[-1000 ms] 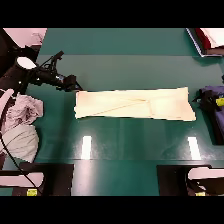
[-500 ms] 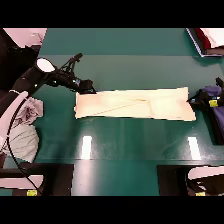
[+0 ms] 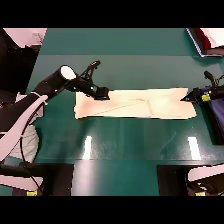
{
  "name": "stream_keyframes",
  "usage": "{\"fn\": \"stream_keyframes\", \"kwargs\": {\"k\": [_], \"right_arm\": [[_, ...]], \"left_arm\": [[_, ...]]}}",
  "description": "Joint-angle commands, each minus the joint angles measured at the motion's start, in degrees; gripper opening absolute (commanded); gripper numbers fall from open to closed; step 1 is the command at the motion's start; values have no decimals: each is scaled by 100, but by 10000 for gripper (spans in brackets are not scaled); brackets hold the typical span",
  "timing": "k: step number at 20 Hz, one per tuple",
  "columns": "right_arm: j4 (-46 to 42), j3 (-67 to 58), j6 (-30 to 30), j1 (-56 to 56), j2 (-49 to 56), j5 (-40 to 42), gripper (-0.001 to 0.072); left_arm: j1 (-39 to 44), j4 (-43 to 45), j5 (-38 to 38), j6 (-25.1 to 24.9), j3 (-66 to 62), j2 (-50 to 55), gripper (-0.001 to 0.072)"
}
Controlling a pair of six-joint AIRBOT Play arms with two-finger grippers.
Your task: Fold the shirts.
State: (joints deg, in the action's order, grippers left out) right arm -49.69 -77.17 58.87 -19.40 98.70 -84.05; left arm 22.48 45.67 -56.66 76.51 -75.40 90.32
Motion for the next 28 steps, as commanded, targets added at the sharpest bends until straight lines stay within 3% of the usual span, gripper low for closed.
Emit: {"fn": "stream_keyframes", "kwargs": {"k": [1, 5, 8, 12, 20, 28], "right_arm": [[70, -72, 22, 129, -385, -260, 16], [177, -72, 549, 608, -1174, -313, 14], [831, -105, 756, 1095, -1652, -313, 13], [907, -894, 1172, 1963, -1764, -354, 13], [903, -2208, 1436, 3329, -1340, -188, 13], [909, -2651, 1438, 4131, -887, 116, 13]], "left_arm": [[289, -70, 389, 129, -343, 389, 23], [568, -168, 516, 173, -1368, 1276, 23], [715, -310, 494, 326, -1965, 1915, 22], [767, -621, 455, 323, -2186, 2371, 22], [763, -667, 407, 293, -2186, 2448, 22], [168, 98, -592, 251, -2210, 1720, 22]]}}
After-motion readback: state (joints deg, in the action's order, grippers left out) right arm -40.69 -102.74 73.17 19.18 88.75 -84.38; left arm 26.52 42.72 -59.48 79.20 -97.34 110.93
